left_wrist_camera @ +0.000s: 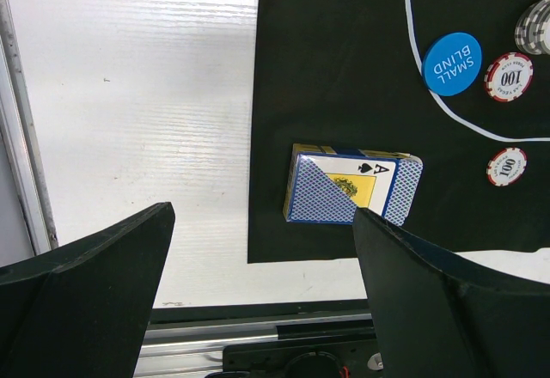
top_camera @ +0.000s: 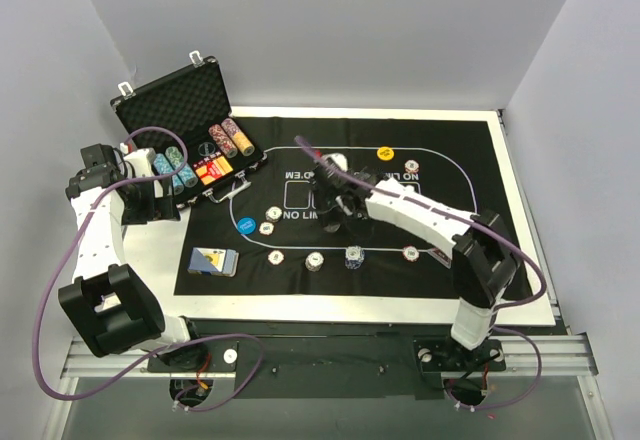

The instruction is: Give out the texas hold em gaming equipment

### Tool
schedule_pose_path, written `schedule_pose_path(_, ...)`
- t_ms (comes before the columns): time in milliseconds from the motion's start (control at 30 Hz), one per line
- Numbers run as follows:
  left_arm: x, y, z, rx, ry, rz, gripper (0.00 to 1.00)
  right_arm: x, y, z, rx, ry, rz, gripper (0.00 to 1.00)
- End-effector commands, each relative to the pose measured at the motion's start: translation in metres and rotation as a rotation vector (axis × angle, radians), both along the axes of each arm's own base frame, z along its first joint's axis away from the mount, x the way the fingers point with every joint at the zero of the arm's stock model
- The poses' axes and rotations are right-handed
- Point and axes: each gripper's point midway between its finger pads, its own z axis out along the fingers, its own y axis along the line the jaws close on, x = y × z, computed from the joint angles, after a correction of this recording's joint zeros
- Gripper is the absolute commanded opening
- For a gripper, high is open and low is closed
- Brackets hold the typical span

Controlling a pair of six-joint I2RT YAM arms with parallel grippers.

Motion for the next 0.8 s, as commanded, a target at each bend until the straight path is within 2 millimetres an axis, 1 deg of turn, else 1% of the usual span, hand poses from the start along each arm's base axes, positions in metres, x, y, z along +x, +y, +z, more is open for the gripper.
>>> schedule_pose_path(0, 0.003, 0.001, 0.011, 0.012, -0.044, -0.006, 0.97, 0.049, -0.044, 0.028, -0.012, -0.037, -0.131, 0.30)
schedule_pose_path(33, 0.003, 0.002, 0.010, 0.010, -0.041, -0.006, 0.97, 0.067, -0.060, 0.034, 0.000, -0.043, -0.186, 0.30)
schedule_pose_path(67, 0.004, 0.002, 0.010, 0.012, -0.041, -0.005, 0.97, 0.075, -0.067, 0.029, -0.003, -0.030, -0.206, 0.29)
schedule_pose_path(100, 0.004, 0.002, 0.010, 0.013, -0.040, -0.005, 0.97, 0.094, -0.084, 0.032, 0.003, -0.039, -0.261, 0.29)
schedule_pose_path(133, 0.003, 0.003, 0.010, 0.014, -0.040, -0.002, 0.97, 0.103, -0.091, 0.026, -0.008, -0.028, -0.285, 0.29)
schedule_pose_path(167, 0.004, 0.003, 0.010, 0.014, -0.040, -0.004, 0.97, 0.119, -0.108, 0.028, -0.006, -0.031, -0.334, 0.29)
schedule_pose_path(200, 0.004, 0.003, 0.011, 0.017, -0.041, -0.005, 0.97, 0.127, -0.115, 0.017, -0.024, -0.014, -0.354, 0.29)
schedule_pose_path(233, 0.004, 0.003, 0.010, 0.017, -0.037, -0.004, 0.97, 0.142, -0.129, 0.022, -0.022, -0.029, -0.394, 0.29)
schedule_pose_path(267, 0.004, 0.003, 0.010, 0.016, -0.036, -0.004, 0.97, 0.155, -0.146, 0.014, -0.045, -0.027, -0.442, 0.29)
schedule_pose_path(300, 0.004, 0.003, 0.009, 0.014, -0.032, -0.004, 0.97, 0.162, -0.152, 0.012, -0.045, -0.028, -0.464, 0.29)
schedule_pose_path(333, 0.005, 0.003, 0.009, 0.013, -0.032, -0.005, 0.97, 0.173, -0.161, 0.004, -0.051, -0.018, -0.491, 0.28)
schedule_pose_path(367, 0.005, 0.004, 0.008, 0.011, -0.028, -0.005, 0.97, 0.177, -0.165, 0.001, -0.052, -0.017, -0.511, 0.28)
schedule_pose_path(400, 0.005, 0.004, 0.008, 0.010, -0.026, -0.002, 0.97, 0.185, -0.171, -0.007, -0.063, -0.010, -0.529, 0.28)
schedule_pose_path(467, 0.006, 0.004, 0.008, 0.009, -0.028, -0.001, 0.97, 0.194, -0.177, -0.019, -0.082, 0.002, -0.549, 0.28)
schedule_pose_path(500, 0.006, 0.004, 0.008, 0.009, -0.025, -0.002, 0.97, 0.195, -0.178, -0.031, -0.096, 0.020, -0.551, 0.29)
schedule_pose_path(533, 0.006, 0.004, 0.008, 0.009, -0.024, 0.002, 0.97, 0.200, -0.184, -0.031, -0.106, 0.013, -0.567, 0.29)
schedule_pose_path(633, 0.006, 0.005, 0.008, 0.013, -0.022, -0.001, 0.97, 0.207, -0.190, -0.046, -0.115, 0.032, -0.586, 0.29)
schedule_pose_path(667, 0.005, 0.005, 0.007, 0.013, -0.020, 0.001, 0.97, 0.211, -0.193, -0.047, -0.111, 0.031, -0.597, 0.29)
schedule_pose_path(700, 0.005, 0.005, 0.008, 0.016, -0.022, 0.000, 0.97, 0.212, -0.194, -0.053, -0.107, 0.042, -0.605, 0.29)
schedule_pose_path(733, 0.005, 0.005, 0.007, 0.014, -0.018, 0.000, 0.97, 0.215, -0.196, -0.053, -0.102, 0.043, -0.613, 0.31)
schedule_pose_path(767, 0.005, 0.005, 0.006, 0.015, -0.016, 0.001, 0.97, 0.215, -0.197, -0.060, -0.097, 0.057, -0.620, 0.32)
